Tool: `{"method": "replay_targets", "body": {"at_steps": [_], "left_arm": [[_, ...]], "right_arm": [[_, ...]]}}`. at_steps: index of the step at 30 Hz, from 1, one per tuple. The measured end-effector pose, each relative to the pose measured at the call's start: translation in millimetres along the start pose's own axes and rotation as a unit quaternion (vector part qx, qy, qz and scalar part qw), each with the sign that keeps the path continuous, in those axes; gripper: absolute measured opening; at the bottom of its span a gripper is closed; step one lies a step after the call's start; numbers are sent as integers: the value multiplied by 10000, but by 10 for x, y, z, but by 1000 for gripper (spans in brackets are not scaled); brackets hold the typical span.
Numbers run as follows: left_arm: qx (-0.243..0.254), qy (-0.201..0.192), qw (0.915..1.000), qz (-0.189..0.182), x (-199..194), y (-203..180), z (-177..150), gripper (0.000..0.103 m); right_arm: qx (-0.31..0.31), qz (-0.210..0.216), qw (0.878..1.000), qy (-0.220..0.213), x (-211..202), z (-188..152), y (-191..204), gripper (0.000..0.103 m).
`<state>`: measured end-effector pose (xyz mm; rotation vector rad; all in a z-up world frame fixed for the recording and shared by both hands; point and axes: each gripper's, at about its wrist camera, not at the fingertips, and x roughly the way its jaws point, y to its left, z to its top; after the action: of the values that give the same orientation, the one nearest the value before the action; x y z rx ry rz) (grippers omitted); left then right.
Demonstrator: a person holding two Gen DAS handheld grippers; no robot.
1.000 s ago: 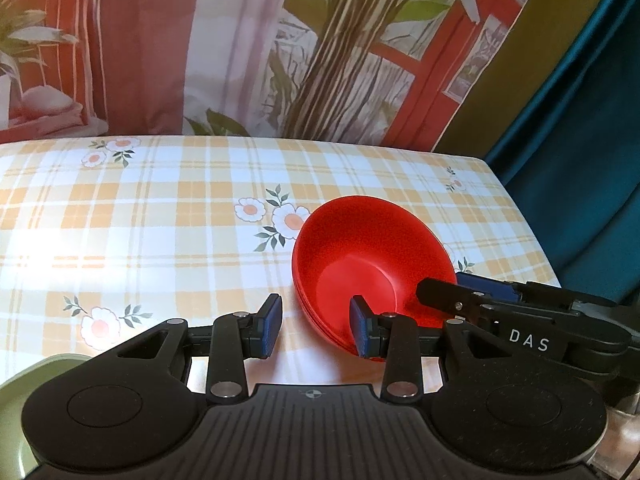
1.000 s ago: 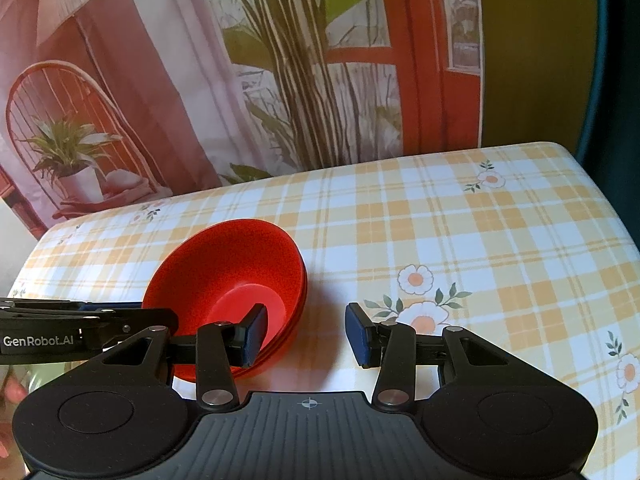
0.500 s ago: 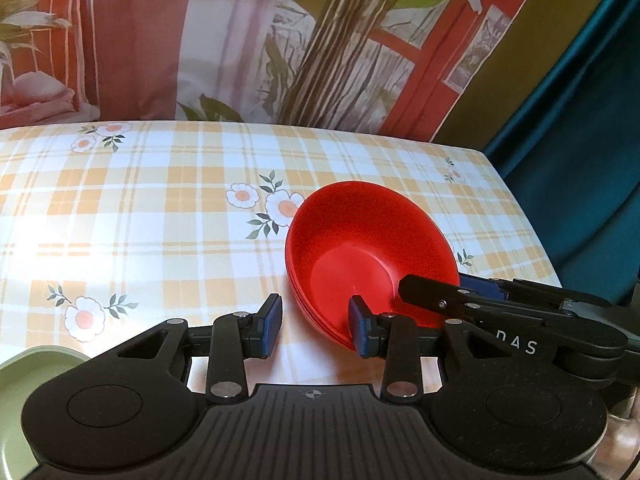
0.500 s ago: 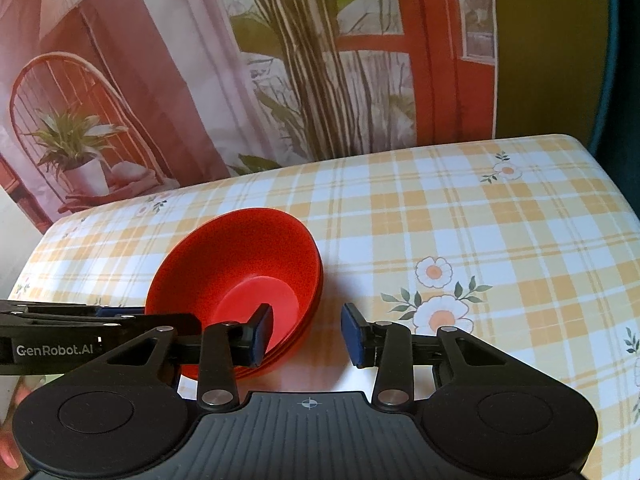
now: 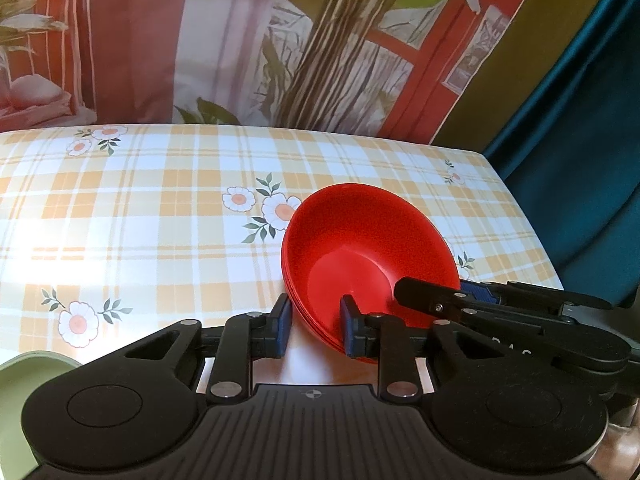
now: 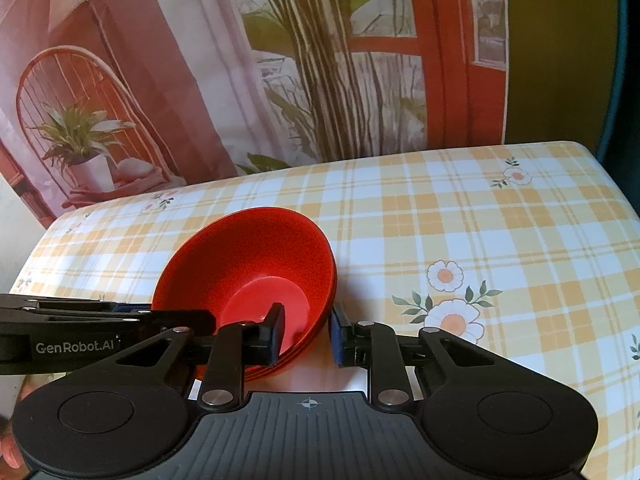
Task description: Organize plates and bowls
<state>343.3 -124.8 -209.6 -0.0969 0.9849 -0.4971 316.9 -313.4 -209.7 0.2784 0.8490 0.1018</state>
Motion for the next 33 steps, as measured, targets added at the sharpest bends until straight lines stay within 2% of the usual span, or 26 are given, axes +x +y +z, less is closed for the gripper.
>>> {"method": "replay_targets", "body": {"at_steps": [10, 24, 33], "left_arm": [[20, -38, 10000, 69, -105, -31, -31, 26], [36, -334, 9993, 184, -700, -101, -115, 26], [-29, -486, 9983, 305, -1083, 46, -257, 26]], "right_arm": [[-9, 5, 10000, -79, -101, 7, 44, 18], [-115, 186, 9992, -324, -517, 21, 352, 18], [-220, 395, 9983, -371, -692, -64, 714, 18]]}}
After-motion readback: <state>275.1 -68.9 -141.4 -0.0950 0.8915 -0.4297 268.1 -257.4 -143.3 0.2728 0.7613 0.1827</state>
